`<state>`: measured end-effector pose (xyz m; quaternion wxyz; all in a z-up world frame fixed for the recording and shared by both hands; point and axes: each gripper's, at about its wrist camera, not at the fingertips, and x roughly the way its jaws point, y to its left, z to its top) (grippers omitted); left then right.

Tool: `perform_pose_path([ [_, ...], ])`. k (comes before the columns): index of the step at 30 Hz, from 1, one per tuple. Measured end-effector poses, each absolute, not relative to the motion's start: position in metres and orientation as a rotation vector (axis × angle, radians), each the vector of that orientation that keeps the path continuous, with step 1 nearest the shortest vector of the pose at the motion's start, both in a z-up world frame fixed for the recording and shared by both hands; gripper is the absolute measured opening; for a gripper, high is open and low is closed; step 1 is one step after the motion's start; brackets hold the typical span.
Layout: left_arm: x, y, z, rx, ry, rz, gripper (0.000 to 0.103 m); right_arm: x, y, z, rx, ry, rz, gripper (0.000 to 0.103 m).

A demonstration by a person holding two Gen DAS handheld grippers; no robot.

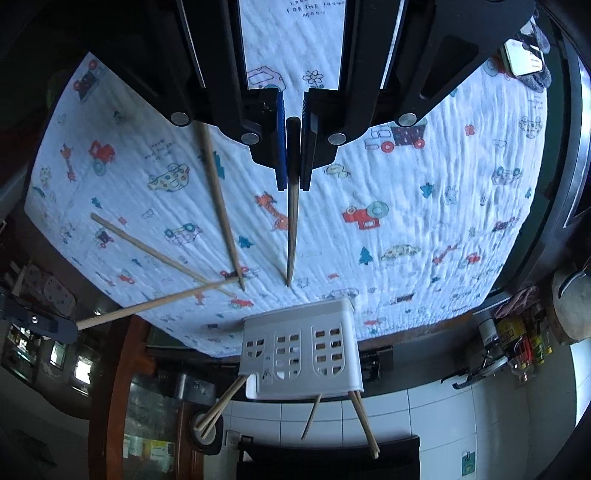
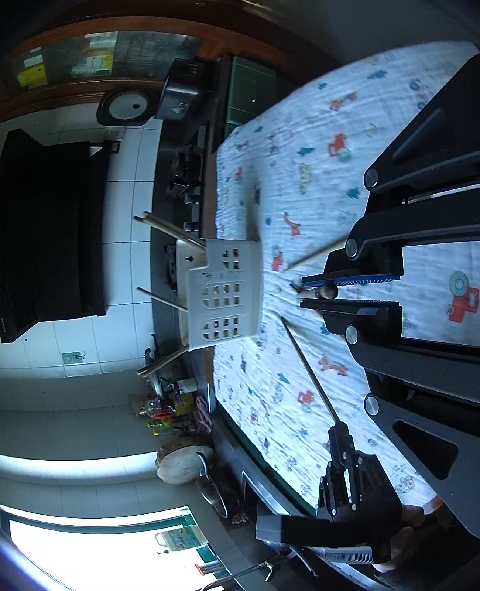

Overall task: Organize utensils
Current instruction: 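Carry the chopstick in the right tool above the holder while the left tool carries its own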

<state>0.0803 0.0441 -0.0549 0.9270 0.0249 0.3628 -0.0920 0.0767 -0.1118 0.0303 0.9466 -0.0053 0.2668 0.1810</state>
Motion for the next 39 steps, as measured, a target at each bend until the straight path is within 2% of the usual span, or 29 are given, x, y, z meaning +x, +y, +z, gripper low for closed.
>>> perform_pose_path([
  [7,0.08,0.044,0.0,-0.003,0.638,-0.256,0.005,0.101,-0.112,0.069,-0.04,0.539,0.421,0.007],
  [14,0.098,0.036,0.03,0.011,0.597,-0.267,0.005,0.133,-0.105,0.09,-0.059,0.579,0.473,0.007],
  [28,0.171,0.019,0.112,0.07,0.561,-0.295,0.005,0.199,-0.107,0.158,-0.1,0.574,0.471,0.007],
  [39,0.23,0.032,0.192,0.057,0.408,-0.175,0.005,0.25,-0.102,0.206,-0.133,0.503,0.431,0.007],
])
